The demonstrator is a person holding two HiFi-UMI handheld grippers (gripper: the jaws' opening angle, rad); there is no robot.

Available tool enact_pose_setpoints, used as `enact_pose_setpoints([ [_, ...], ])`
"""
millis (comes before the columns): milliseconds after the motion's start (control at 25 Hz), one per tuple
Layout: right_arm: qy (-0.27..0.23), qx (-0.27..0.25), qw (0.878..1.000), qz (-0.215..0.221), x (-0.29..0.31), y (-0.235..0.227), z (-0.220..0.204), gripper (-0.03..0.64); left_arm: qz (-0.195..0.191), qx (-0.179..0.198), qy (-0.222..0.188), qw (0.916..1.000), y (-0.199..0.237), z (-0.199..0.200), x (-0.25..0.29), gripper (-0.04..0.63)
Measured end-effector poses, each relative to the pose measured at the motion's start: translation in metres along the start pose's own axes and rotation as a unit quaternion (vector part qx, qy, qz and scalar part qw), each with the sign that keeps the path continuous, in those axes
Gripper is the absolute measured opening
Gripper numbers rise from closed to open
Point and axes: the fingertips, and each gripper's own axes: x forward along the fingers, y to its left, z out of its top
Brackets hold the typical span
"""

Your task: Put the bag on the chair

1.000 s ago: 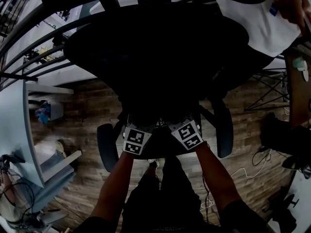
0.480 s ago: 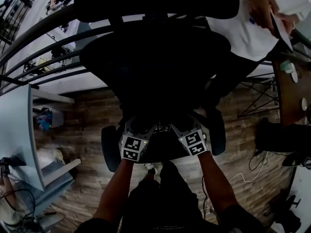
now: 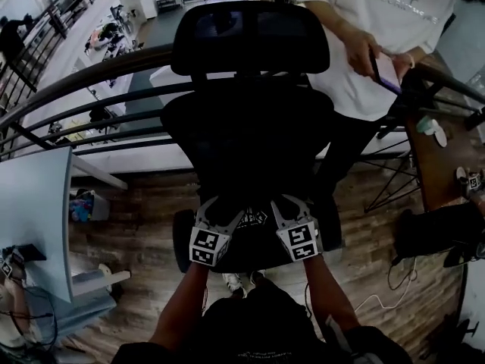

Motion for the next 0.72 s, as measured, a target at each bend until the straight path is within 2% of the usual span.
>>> enact_pose_setpoints([
  [160,-0.033,-0.008,0.999,-0.014,-0.017,0.0,0.028,0.034,0.009,0.011,-0.017,0.9998,-0.01,0.022,-0.019,0.265],
  [360,-0.074,-0.009,0.997,-0.004,-0.032,0.004,0.055,0.021,0.03,0.014,-0.039,0.9987,-0.013,0.034,-0.037,0.126],
  [400,-0.082,-0.011,0.997,0.003,-0.035,0.006,0.058,0.02,0.032,0.018,-0.041,0.9985,-0.015,0.036,-0.039,0.083],
  [520,-0.105,-0.022,0.994,0.024,-0.043,0.022,0.076,0.02,0.032,0.027,-0.044,0.9982,-0.018,0.041,-0.046,0.015],
  [720,-0.114,-0.028,0.993,0.028,-0.052,0.03,0.085,0.018,-0.008,0.018,-0.051,0.9985,-0.032,0.051,-0.052,0.011],
])
